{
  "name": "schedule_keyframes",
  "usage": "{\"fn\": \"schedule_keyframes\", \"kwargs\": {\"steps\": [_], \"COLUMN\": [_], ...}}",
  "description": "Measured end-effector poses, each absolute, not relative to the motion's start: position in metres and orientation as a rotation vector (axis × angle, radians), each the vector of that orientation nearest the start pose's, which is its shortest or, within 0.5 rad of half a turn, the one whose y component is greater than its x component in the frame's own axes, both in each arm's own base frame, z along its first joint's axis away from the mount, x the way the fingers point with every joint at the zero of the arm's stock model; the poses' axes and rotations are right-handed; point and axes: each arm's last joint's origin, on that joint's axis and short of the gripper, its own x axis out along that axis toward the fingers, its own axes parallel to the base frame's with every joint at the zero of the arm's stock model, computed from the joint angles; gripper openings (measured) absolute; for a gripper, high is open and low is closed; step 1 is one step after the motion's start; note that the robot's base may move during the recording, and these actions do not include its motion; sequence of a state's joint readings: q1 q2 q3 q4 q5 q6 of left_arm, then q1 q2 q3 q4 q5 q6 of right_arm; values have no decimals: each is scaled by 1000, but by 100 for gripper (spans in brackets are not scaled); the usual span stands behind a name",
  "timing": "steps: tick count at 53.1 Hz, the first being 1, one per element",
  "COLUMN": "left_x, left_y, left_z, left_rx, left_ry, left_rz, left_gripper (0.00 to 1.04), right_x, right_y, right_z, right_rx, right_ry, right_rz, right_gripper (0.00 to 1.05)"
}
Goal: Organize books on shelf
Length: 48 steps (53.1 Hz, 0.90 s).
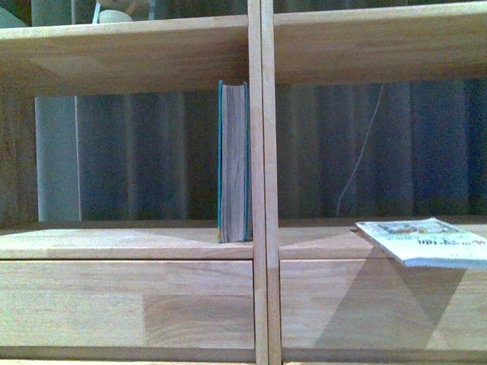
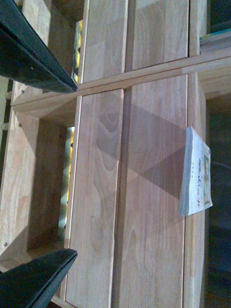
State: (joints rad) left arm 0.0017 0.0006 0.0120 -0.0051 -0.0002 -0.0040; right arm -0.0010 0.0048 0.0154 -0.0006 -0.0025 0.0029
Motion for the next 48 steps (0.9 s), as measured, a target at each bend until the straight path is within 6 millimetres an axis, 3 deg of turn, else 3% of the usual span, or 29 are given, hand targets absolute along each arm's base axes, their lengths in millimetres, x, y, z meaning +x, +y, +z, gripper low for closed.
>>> {"fn": "schedule_keyframes", "kwargs": {"steps": [7, 15, 19, 26, 33, 38, 48], "left_x": [97, 97, 97, 97, 97, 97, 97], "left_y": [0, 0, 0, 0, 0, 0, 0], "left_z": [167, 167, 167, 167, 167, 167, 167], "left_rx": [-4, -4, -4, -4, -4, -4, -4], "left_ry": [-6, -6, -6, -6, -6, -6, -6], "left_rz": [2, 2, 2, 2, 2, 2, 2], "left_gripper": [98, 98, 98, 98, 98, 98, 98], "right_x": [97, 99, 102, 115, 146, 175, 227], "right_y": [0, -2, -2, -2, 6, 11, 27], "right_z": [168, 168, 191, 252, 281, 280, 240], "right_rx": [3, 208, 301, 446, 600, 713, 901], "right_ry": [-10, 155, 117, 18, 17, 45, 153], "right_rz": [2, 260, 295, 324, 330, 290, 164], "right_gripper": [98, 98, 98, 98, 98, 98, 98]}}
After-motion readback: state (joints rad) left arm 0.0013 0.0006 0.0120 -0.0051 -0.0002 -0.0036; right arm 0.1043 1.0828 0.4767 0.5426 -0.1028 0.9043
